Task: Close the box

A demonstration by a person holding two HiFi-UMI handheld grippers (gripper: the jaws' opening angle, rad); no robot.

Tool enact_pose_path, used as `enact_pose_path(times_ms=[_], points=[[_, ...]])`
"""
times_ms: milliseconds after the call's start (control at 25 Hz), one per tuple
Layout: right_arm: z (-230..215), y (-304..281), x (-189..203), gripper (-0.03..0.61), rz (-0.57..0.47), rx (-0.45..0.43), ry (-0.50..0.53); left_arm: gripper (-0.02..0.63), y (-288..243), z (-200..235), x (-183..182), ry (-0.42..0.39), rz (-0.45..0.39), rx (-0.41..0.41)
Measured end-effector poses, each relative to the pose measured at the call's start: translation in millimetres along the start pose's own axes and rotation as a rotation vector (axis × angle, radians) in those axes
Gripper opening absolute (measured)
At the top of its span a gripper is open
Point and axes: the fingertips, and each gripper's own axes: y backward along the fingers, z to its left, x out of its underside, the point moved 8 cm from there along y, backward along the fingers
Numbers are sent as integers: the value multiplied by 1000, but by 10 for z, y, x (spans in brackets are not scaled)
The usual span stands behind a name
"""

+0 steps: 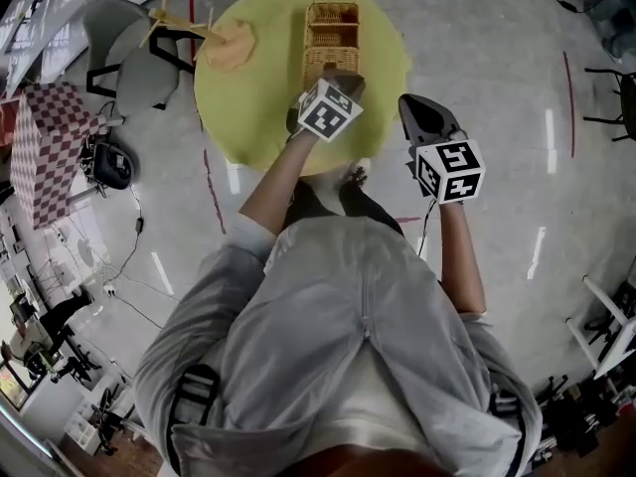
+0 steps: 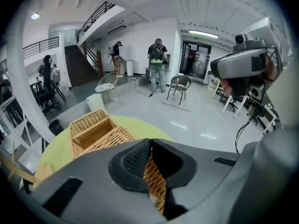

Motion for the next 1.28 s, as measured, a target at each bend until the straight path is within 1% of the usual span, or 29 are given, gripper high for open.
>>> enact_pose_path(times_ms=[80, 200, 400, 520, 560, 760, 880, 1080, 1160, 1280], points=[[-8, 19, 24, 23, 6, 2, -3, 46, -47, -25, 35, 0, 9, -7], [-45, 56, 61, 23, 12, 14, -12, 46, -74, -54, 31, 17, -16, -13], [-16, 62, 43, 23, 12, 33, -15, 49, -56, -55, 47, 37, -32, 16], [37, 76, -35, 23, -8, 47, -11, 112, -2, -65, 41, 30, -35, 34], [63, 81, -72, 23, -15, 56, -7, 120, 34, -59, 46, 23, -37, 32], [202, 103, -294, 23, -54, 100, 20, 117, 312, 91, 104, 16, -69, 22], [252, 126, -430, 23, -83, 141, 41, 73, 553, 268, 71, 26, -130, -13], [429, 149, -715, 23, -122, 204, 95, 47, 1147, 558, -50, 27, -275, -62], [524, 179, -840, 23, -164, 228, 105, 36, 1422, 638, -108, 17, -325, -84], [687, 224, -1033, 23, -224, 254, 129, 29, 1821, 717, -200, -27, -429, -128]])
